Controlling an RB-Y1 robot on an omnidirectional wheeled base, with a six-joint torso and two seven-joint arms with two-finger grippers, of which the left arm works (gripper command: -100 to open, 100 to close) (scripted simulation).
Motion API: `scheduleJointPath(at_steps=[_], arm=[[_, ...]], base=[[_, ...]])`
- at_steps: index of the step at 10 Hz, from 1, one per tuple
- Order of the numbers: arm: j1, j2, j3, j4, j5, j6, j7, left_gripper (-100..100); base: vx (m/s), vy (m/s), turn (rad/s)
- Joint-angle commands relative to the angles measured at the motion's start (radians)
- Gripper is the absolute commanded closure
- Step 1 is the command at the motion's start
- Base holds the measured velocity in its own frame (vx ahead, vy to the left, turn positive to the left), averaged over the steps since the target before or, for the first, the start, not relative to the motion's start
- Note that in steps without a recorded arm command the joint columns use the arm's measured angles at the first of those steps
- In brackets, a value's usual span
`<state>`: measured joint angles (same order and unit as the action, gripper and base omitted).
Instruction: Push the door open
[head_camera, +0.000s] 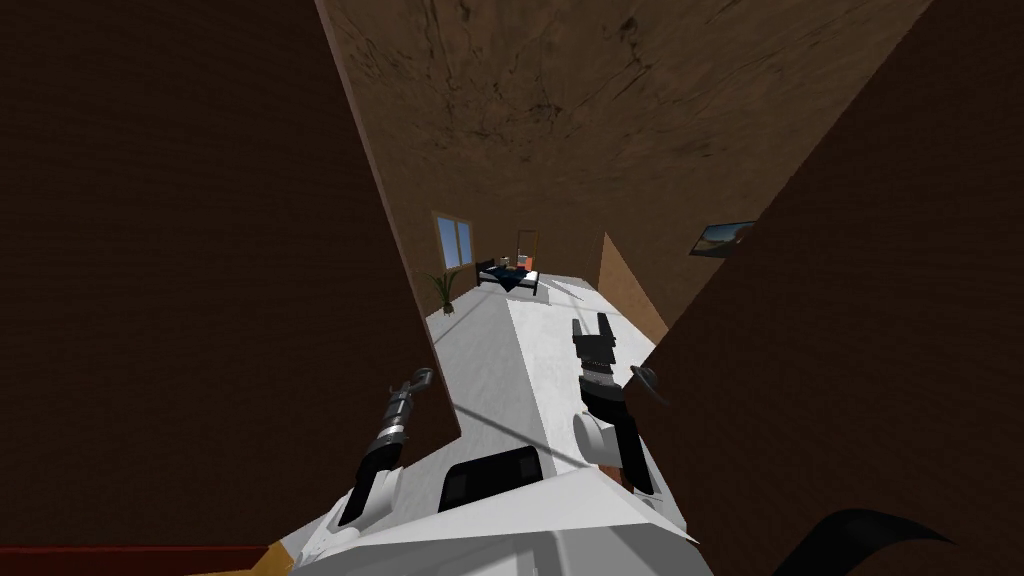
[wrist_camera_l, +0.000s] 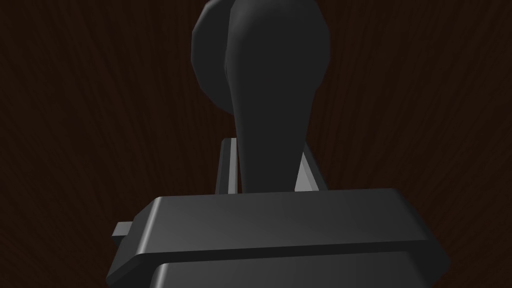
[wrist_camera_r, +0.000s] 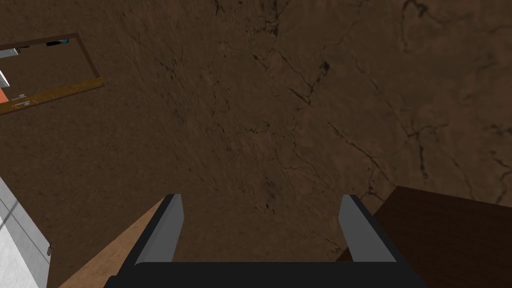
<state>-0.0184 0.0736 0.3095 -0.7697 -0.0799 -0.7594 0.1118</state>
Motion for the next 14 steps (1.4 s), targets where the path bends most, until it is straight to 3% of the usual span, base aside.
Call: scheduleJointPath(at_steps=[1, 4, 10, 14], arm=[[0.009, -0.007, 0.015, -0.025, 0.008, 0.007, -0.008, 100], [0.008, -0.015, 0.039, -0.023, 0.021, 0.008, -0.018, 100], [0.012, -0.001, 0.082, -0.021, 0.041, 0.009, -0.031, 100], [0.014, -0.004, 0.135, -0.02, 0.067, 0.01, -0.05, 100]], base=[[0.196, -0.05, 0.065], [0.172, -0.044, 0.05], [0.161, -0.024, 0.042], [0.188, -0.031, 0.058]])
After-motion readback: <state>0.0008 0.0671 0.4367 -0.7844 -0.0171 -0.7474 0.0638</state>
